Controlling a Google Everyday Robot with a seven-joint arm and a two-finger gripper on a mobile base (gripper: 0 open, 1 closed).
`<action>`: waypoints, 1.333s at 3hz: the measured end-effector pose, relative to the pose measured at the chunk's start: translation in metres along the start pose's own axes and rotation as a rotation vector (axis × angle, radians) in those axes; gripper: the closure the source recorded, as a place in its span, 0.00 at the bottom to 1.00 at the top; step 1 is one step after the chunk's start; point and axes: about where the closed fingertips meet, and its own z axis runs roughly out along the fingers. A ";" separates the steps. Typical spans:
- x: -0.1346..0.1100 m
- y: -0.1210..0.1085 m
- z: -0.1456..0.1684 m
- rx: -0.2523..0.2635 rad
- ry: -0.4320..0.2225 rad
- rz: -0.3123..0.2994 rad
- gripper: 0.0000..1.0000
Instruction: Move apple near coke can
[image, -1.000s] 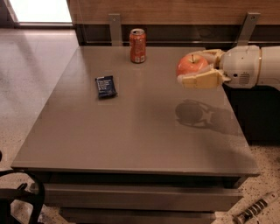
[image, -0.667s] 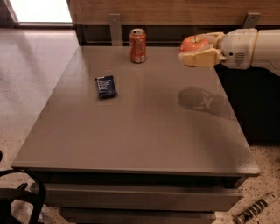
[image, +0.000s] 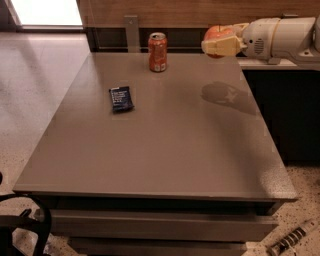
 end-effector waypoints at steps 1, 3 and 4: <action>0.006 -0.027 0.023 0.034 -0.029 0.016 1.00; 0.020 -0.021 0.090 0.055 -0.141 -0.126 1.00; 0.031 -0.013 0.120 0.047 -0.093 -0.167 1.00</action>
Offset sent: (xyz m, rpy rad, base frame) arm 0.0786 0.0373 -0.0389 0.0983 -0.2388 -0.0137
